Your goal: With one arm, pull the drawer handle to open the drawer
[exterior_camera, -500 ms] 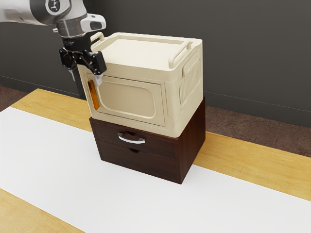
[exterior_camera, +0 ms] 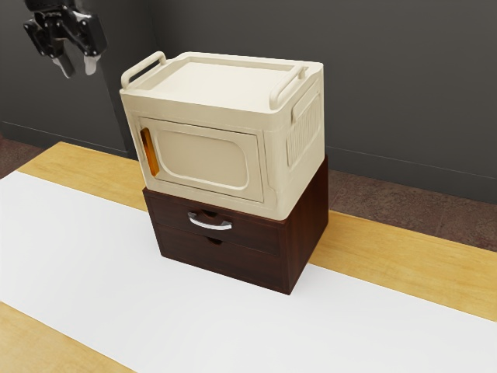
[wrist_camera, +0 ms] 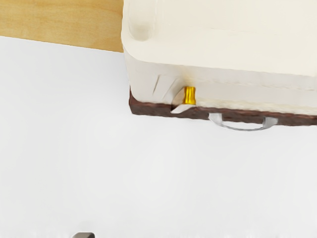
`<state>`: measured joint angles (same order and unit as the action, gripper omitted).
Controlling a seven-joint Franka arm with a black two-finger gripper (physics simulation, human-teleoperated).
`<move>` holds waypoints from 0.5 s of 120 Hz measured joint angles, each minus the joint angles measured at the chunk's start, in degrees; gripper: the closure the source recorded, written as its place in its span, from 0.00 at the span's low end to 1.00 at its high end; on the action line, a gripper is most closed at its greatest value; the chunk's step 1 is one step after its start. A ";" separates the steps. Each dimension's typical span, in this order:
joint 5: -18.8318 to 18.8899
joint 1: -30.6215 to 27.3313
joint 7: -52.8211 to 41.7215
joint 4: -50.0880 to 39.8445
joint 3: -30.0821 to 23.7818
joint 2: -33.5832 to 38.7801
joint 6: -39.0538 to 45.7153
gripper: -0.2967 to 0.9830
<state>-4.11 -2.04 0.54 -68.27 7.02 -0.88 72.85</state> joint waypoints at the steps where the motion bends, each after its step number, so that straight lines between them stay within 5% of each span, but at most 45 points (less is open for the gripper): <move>1: 0.27 0.70 0.05 -1.31 0.02 1.07 -0.08 0.53; 11: 2.43 7.48 0.55 -28.84 -1.17 20.18 3.83 0.44; 21: 6.01 18.26 0.66 -39.81 -3.94 26.51 8.29 0.37; 34: 8.48 28.98 0.00 -48.14 -4.42 26.22 15.89 0.31; 60: 9.02 32.58 -6.96 -49.67 -4.84 17.28 27.69 0.26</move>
<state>4.91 30.54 -6.42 -117.94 2.17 16.41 100.54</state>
